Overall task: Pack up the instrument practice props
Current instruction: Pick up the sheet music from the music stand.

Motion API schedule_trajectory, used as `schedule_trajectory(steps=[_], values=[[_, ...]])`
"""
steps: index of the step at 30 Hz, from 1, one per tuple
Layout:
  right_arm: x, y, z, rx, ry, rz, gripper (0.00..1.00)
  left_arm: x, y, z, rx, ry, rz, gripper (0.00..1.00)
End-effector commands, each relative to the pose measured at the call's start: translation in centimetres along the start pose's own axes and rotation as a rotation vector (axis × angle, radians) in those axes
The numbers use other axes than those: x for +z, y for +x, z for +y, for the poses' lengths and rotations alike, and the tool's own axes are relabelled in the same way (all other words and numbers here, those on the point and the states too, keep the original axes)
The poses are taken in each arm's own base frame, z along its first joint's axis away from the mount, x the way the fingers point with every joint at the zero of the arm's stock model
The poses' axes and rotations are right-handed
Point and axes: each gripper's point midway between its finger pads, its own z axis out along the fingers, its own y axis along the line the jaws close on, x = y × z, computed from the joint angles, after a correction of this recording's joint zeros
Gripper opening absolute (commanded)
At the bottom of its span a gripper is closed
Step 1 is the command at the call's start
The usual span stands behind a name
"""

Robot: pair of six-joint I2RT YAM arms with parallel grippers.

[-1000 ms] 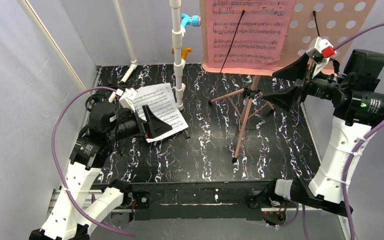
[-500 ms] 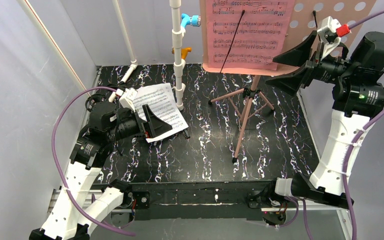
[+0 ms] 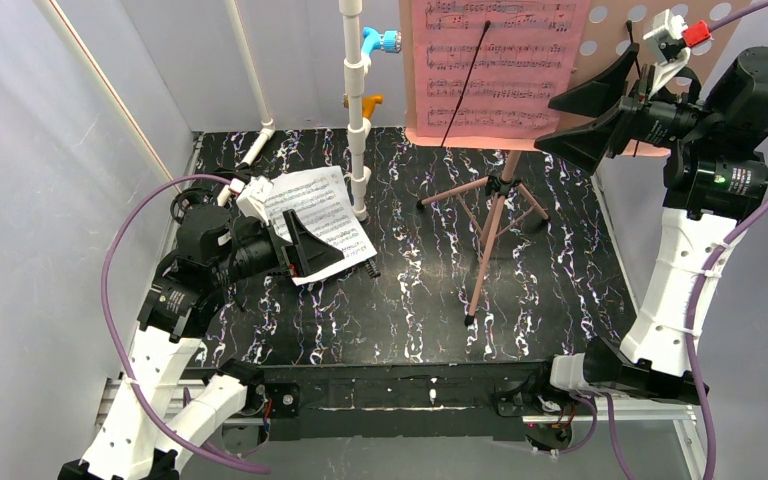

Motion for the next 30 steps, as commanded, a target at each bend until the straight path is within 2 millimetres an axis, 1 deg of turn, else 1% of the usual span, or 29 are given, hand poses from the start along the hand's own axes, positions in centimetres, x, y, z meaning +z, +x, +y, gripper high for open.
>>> schedule_trajectory(steps=[1, 8, 17, 23, 30], values=[[-0.2, -1.5, 0.0, -0.038, 0.003, -0.015, 1.0, -0.2, -0.1, -0.3, 0.01, 0.009, -0.009, 0.98], [-0.4, -1.9, -0.6, -0.024, 0.011, -0.022, 1.0, -0.3, -0.1, -0.3, 0.011, 0.009, -0.012, 0.98], [-0.7, -2.4, -0.7, -0.029, 0.017, -0.027, 1.0, -0.4, 0.0, -0.4, 0.011, 0.012, -0.012, 0.98], [-0.8, -2.4, -0.9, -0.017, 0.019, -0.028, 1.0, -0.4, 0.0, -0.4, 0.011, 0.013, -0.013, 0.98], [-0.8, -2.1, -1.8, 0.017, 0.035, -0.033, 1.0, -0.3, 0.0, -0.4, 0.01, 0.014, -0.011, 0.98]])
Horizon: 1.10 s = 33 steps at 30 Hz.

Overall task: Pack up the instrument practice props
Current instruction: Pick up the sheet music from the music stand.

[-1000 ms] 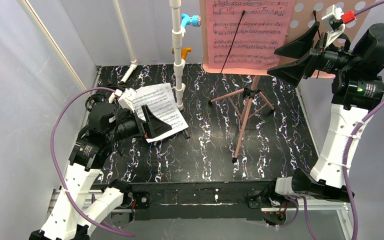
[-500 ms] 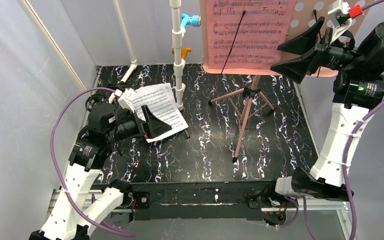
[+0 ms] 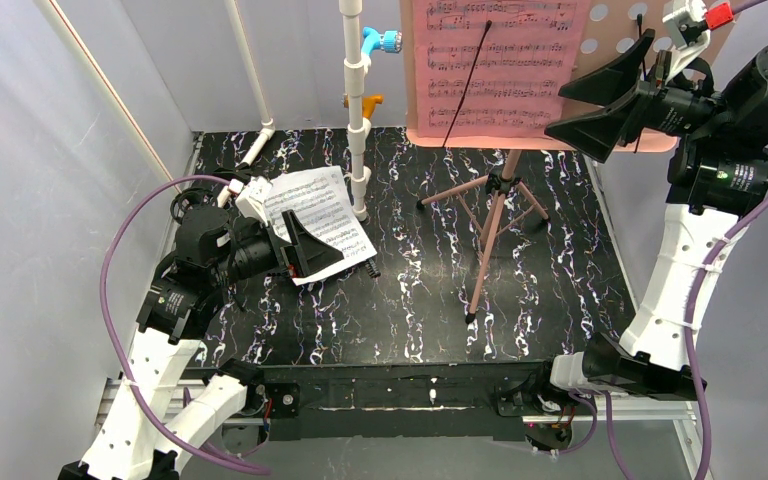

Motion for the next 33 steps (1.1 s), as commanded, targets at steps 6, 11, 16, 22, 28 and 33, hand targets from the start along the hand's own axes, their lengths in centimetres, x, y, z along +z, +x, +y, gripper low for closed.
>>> schedule_trajectory(steps=[6, 11, 16, 22, 28, 33], values=[[-0.1, 0.0, -1.5, 0.034, 0.033, -0.014, 1.0, -0.1, -0.1, -0.3, 0.01, 0.013, -0.008, 0.98], [-0.1, 0.2, -1.6, 0.043, 0.033, -0.014, 1.0, -0.1, -0.2, -0.4, 0.009, 0.015, -0.009, 0.98], [-0.1, 0.4, -1.7, 0.05, 0.034, -0.014, 1.0, -0.1, -0.1, -0.4, 0.009, 0.018, -0.008, 0.98], [0.0, 0.4, -2.0, 0.057, 0.04, -0.016, 1.0, -0.1, -0.2, -0.4, 0.009, 0.018, -0.009, 0.98], [0.0, 0.7, -2.9, 0.087, 0.063, -0.024, 1.0, 0.0, -0.1, -0.4, 0.005, 0.018, -0.007, 0.98], [0.1, 0.3, -3.5, 0.1, 0.083, -0.036, 1.0, 0.2, -0.2, -0.3, 0.003, 0.013, -0.008, 0.98]])
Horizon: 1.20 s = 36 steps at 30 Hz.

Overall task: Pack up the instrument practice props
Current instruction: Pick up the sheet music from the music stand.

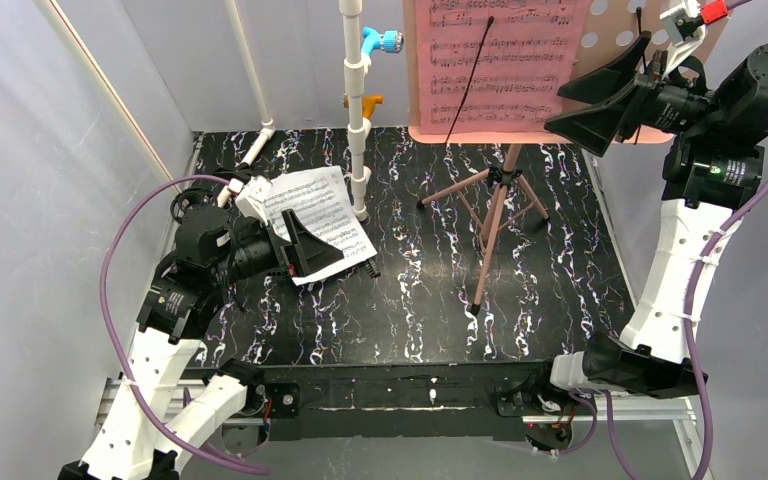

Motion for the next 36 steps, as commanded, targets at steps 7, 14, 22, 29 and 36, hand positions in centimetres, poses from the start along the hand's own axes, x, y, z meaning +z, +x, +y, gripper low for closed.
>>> schedule_trajectory(steps=[7, 14, 22, 29, 36], values=[[0.2, -0.6, -3.6, 0.071, 0.113, -0.051, 1.0, 0.0, -0.3, -0.4, 0.004, 0.013, -0.01, 0.98], [0.0, -0.5, -3.1, 0.059, 0.159, -0.061, 1.0, -0.1, -0.3, -0.5, -0.002, 0.015, -0.014, 0.98], [-0.3, -0.4, -2.1, 0.044, 0.178, -0.063, 1.0, -0.4, -0.2, -0.7, 0.004, 0.021, -0.022, 0.98], [-1.4, -0.4, -2.8, 0.028, 0.249, -0.066, 1.0, -0.4, -0.1, -0.5, 0.008, 0.017, -0.023, 0.98], [-2.1, 0.5, -3.9, 0.034, 0.321, -0.062, 1.0, -0.5, 0.1, -0.2, 0.013, 0.012, -0.023, 0.98]])
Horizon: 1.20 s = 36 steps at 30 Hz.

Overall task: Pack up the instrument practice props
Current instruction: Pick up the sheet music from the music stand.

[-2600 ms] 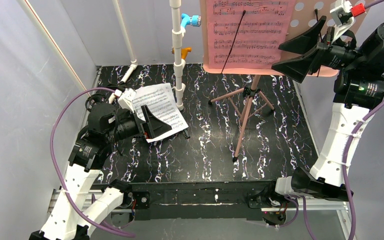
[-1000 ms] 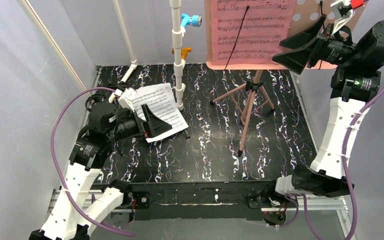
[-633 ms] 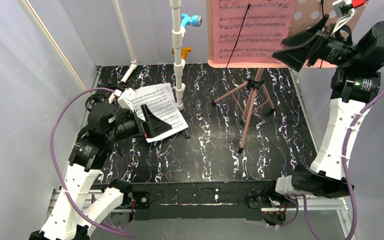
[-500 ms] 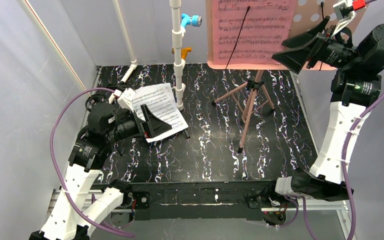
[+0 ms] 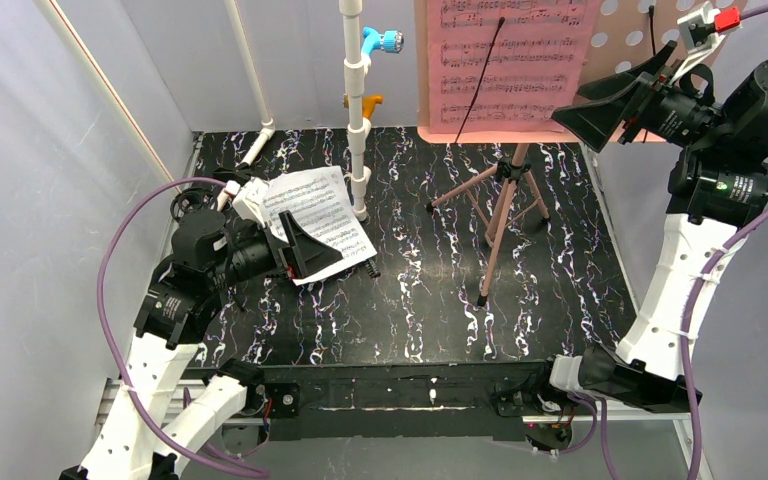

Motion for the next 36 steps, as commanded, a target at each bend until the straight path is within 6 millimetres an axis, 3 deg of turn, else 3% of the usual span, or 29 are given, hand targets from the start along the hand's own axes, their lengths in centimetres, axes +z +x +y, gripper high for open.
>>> schedule_trajectory(steps=[1, 36], values=[[-0.4, 0.5, -1.6, 0.003, 0.089, -0.007, 1.0, -0.1, 0.1, 0.1, 0.02, 0.004, -0.009, 0.98], [-0.8, 1.4, -2.4, 0.07, 0.139, -0.013, 1.0, -0.2, 0.4, 0.5, 0.024, -0.005, -0.015, 0.98]])
